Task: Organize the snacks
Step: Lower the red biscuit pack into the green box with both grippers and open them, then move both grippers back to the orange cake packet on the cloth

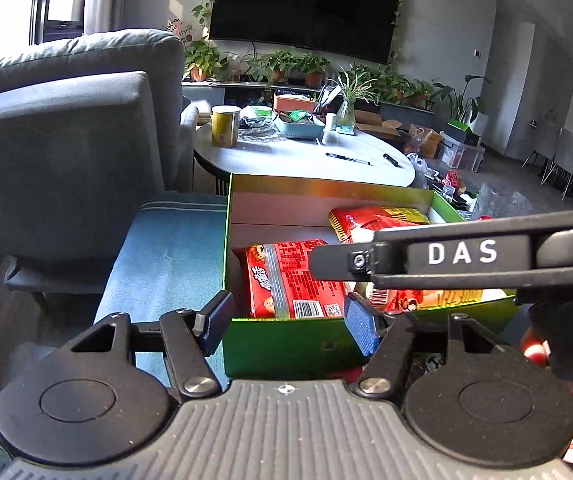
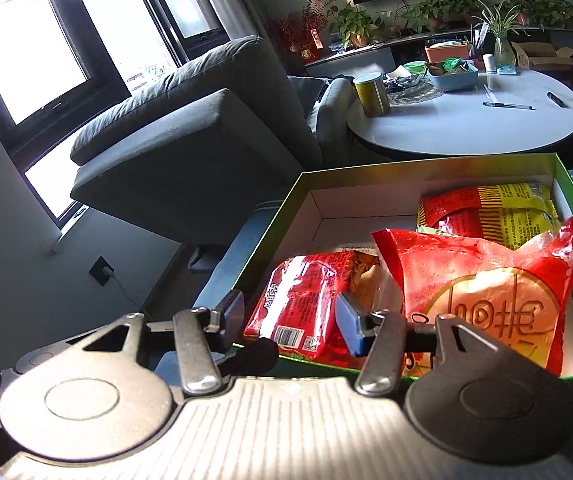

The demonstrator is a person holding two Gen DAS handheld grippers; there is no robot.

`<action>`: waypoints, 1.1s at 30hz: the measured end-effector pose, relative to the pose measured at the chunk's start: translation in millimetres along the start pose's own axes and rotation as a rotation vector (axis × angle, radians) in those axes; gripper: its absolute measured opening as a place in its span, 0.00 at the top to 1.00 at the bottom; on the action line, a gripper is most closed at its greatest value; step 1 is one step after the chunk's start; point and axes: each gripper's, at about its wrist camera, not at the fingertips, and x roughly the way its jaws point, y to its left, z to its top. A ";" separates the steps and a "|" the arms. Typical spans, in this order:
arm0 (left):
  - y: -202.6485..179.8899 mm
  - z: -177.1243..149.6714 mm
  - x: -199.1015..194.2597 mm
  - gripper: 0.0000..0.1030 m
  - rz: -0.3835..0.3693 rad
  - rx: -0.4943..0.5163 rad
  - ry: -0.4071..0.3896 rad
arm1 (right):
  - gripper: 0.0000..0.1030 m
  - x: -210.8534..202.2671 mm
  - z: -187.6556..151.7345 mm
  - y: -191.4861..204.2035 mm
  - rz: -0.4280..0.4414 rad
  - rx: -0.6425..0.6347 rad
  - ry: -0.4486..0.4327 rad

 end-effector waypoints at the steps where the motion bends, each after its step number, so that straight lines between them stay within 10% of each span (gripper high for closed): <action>1: -0.7 -0.9 -3.7 0.43 0.001 -0.001 -0.002 | 0.49 -3.5 -0.6 1.4 0.002 -0.002 -0.004; 33: -68.2 -78.4 -61.5 0.37 -0.093 0.050 0.105 | 0.45 -118.8 -93.1 -34.8 -0.092 0.081 -0.067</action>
